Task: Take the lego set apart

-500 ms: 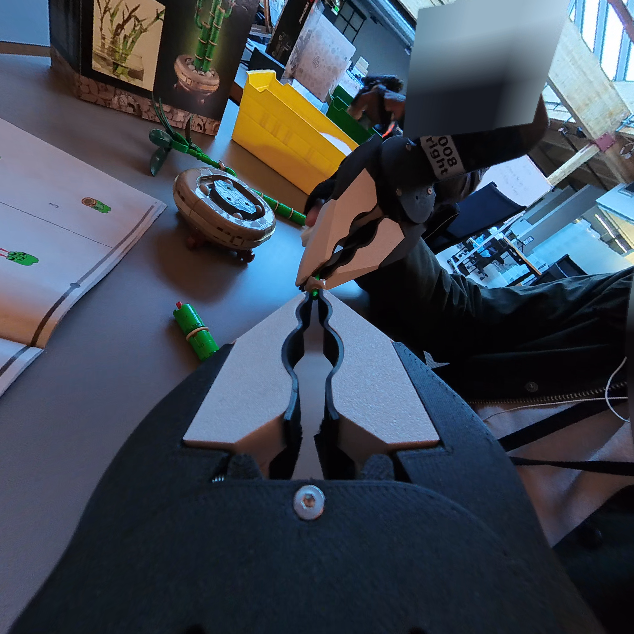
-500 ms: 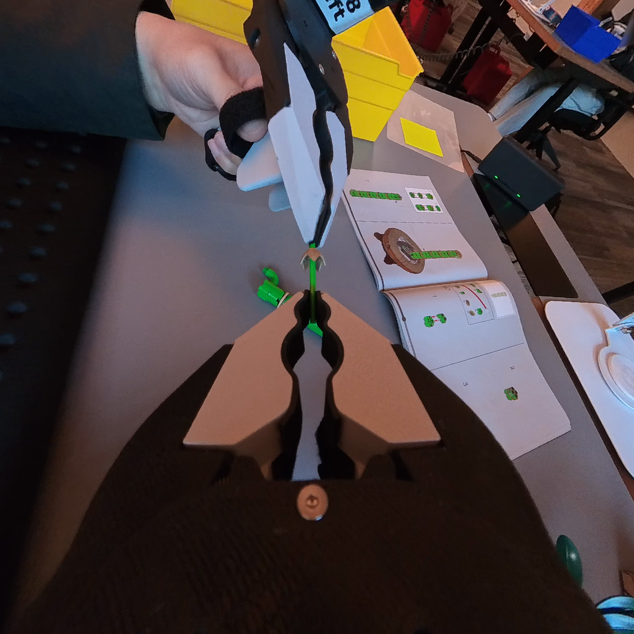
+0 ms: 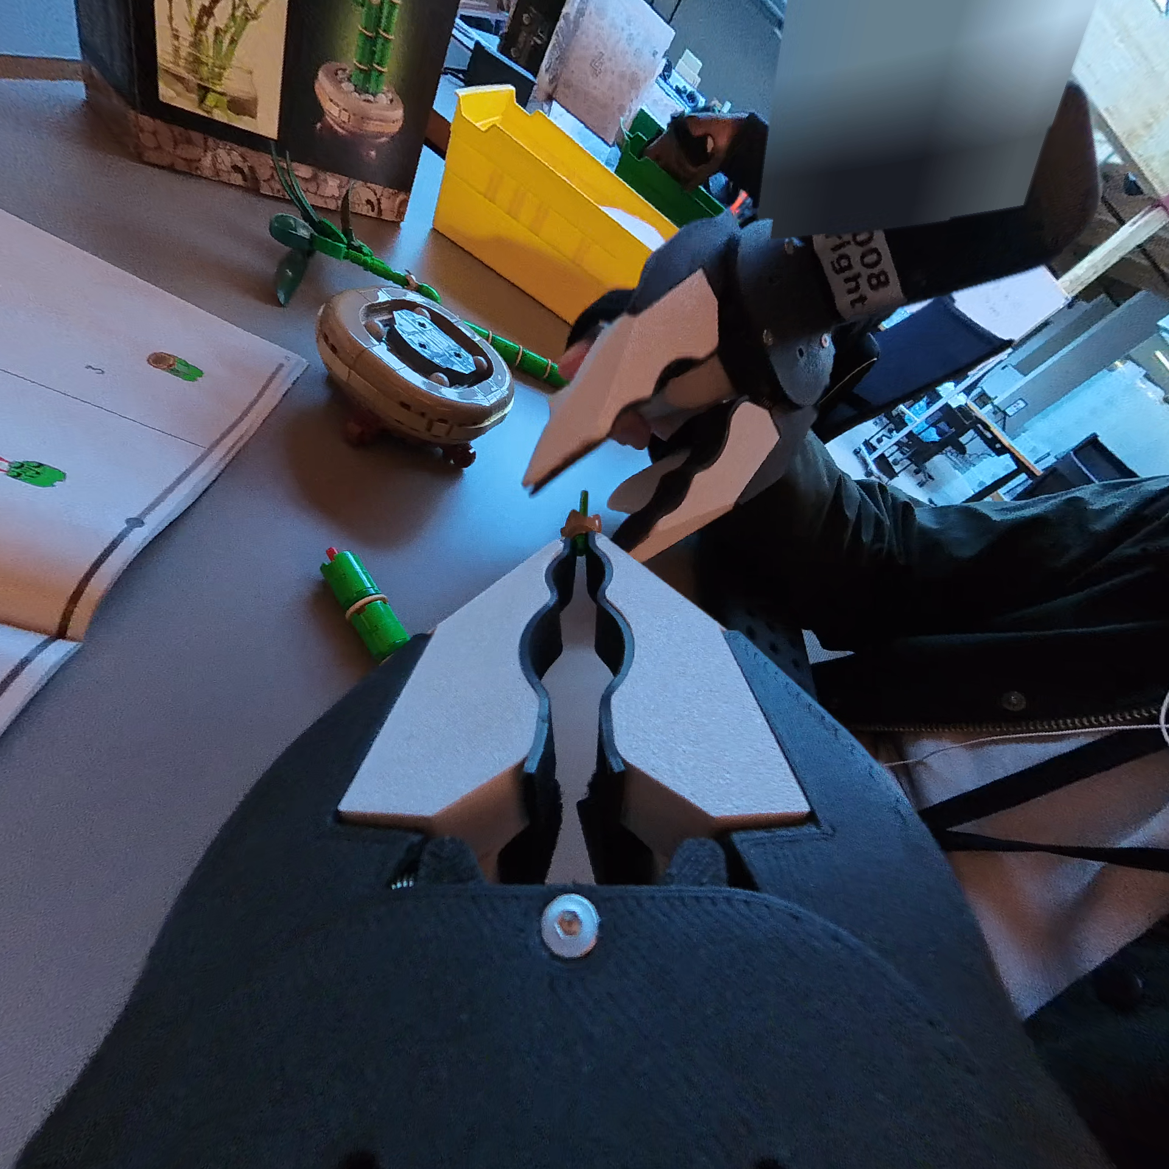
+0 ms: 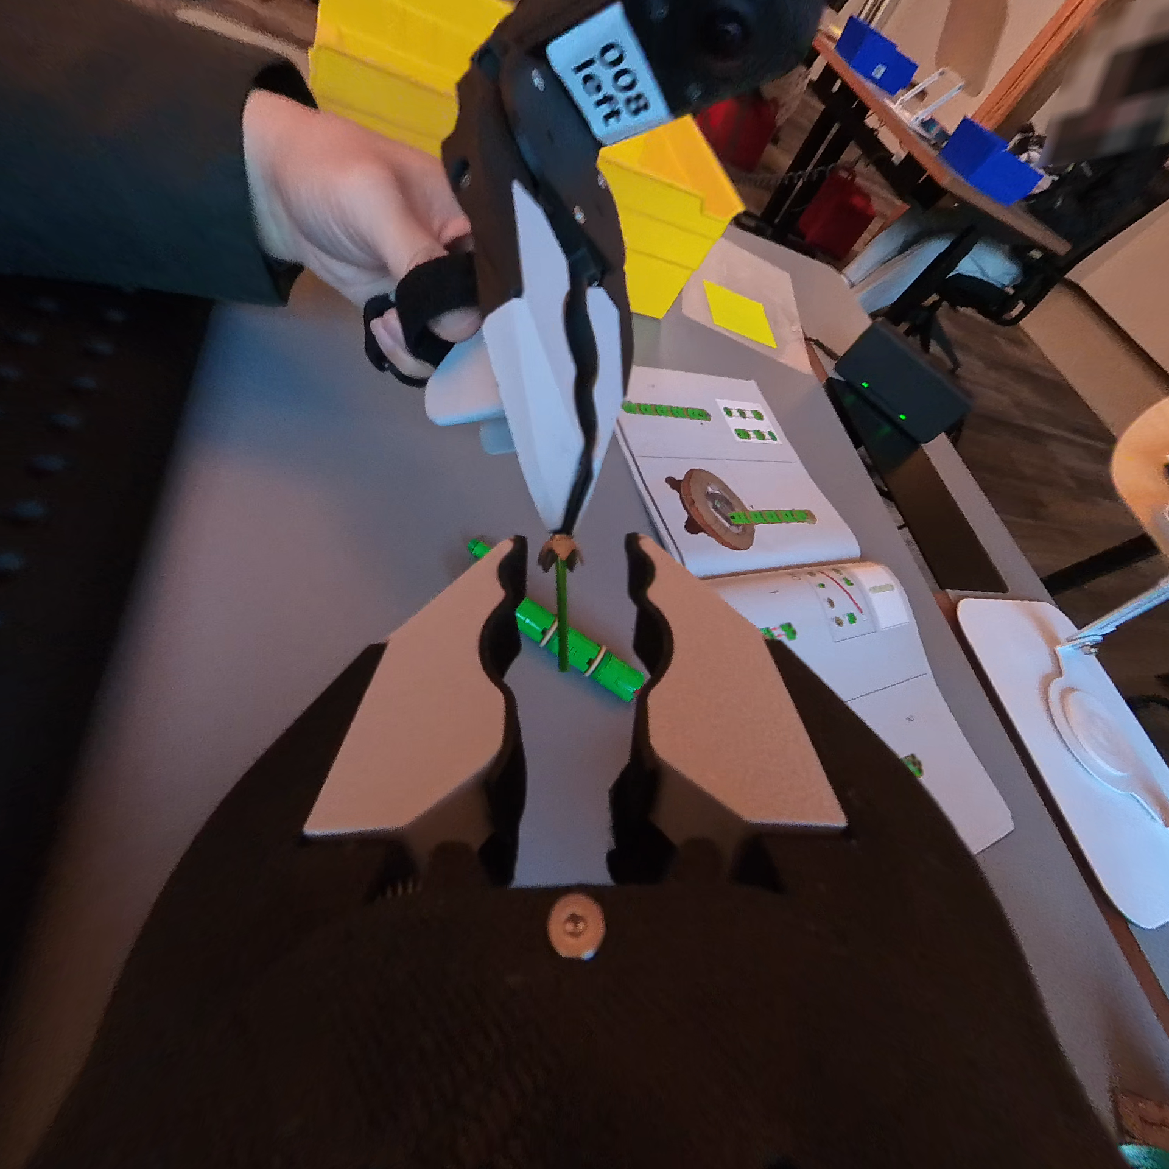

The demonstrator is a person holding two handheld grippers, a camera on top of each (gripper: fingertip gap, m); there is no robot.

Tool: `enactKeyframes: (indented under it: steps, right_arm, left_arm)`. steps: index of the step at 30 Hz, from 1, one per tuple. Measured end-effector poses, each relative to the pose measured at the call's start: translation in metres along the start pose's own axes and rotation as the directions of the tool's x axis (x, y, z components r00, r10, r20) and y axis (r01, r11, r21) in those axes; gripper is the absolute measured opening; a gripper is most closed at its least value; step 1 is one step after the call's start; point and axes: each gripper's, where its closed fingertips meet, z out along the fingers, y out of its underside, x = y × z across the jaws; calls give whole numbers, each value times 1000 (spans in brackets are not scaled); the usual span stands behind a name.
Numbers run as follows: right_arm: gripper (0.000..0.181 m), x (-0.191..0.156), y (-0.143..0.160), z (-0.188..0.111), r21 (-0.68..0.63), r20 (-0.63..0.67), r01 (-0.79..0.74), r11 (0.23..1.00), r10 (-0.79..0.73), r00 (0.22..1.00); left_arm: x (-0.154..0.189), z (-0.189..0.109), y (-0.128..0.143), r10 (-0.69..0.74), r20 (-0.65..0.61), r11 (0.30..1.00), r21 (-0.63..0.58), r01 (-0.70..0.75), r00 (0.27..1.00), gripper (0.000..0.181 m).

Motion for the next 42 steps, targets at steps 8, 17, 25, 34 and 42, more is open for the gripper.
enactKeyframes:
  steps: [8,17,25,34,42]
  right_arm:
    - [12,-8,4,5,-29,35,9,1000,-8,999]
    - [12,-11,3,-3,-29,79,5,1000,-2,997]
    - [12,-11,7,-6,-44,89,16,999,-12,996]
    - [12,-7,13,-20,-46,113,-1,999,6,994]
    - [13,-14,19,-26,-82,147,39,996,-27,989]
  left_arm:
    - [0,6,5,51,28,998,-27,-50,998,1]
    - [7,8,4,47,4,998,-28,-47,999,1]
    - [6,6,5,24,-7,999,-33,-24,1000,1]
    - [6,-3,4,11,-22,999,-41,-12,1000,1]
    - [9,-1,11,7,-40,996,-93,-11,999,1]
